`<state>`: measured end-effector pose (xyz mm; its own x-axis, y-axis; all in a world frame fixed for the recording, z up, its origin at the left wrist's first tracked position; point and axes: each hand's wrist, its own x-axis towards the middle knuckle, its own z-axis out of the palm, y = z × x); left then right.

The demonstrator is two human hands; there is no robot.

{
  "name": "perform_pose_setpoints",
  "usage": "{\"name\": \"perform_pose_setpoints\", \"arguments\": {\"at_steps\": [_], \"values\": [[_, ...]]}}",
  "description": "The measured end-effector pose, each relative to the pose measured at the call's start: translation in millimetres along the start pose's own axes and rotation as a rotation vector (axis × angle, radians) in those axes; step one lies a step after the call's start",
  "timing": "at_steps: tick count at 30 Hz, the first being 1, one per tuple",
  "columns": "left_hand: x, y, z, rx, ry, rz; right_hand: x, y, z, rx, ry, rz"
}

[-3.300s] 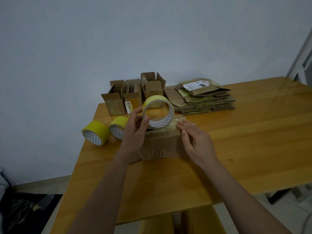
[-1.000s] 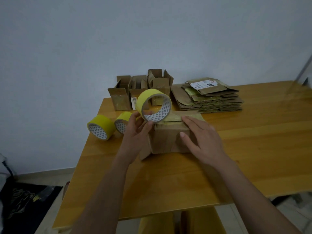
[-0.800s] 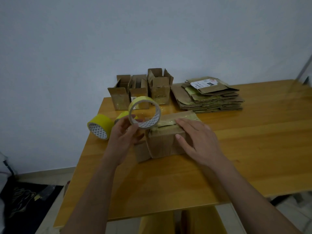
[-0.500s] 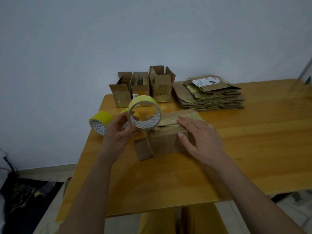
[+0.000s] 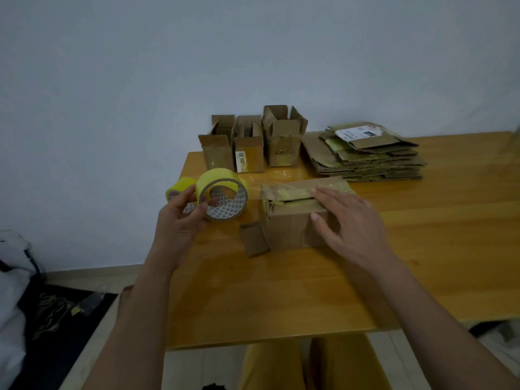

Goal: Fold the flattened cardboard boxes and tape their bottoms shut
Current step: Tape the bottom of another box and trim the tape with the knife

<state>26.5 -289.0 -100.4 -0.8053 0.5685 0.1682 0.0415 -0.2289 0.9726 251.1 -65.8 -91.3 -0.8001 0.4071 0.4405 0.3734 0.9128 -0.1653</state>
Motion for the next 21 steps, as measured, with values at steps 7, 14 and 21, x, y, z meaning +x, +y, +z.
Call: {"name": "perform_pose_setpoints", "arguments": {"at_steps": [7, 14, 21], "values": [[-11, -4, 2, 0.004, 0.01, -0.058, 10, -29, -2, -0.048, 0.022, 0.131], [-18, -13, -8, 0.32, -0.099, -0.192, 12, -15, 10, 0.114, 0.092, 0.108], [-21, 18, 23, 0.497, -0.311, -0.279, 18, 7, 3, 0.27, 0.106, 0.046]]}}
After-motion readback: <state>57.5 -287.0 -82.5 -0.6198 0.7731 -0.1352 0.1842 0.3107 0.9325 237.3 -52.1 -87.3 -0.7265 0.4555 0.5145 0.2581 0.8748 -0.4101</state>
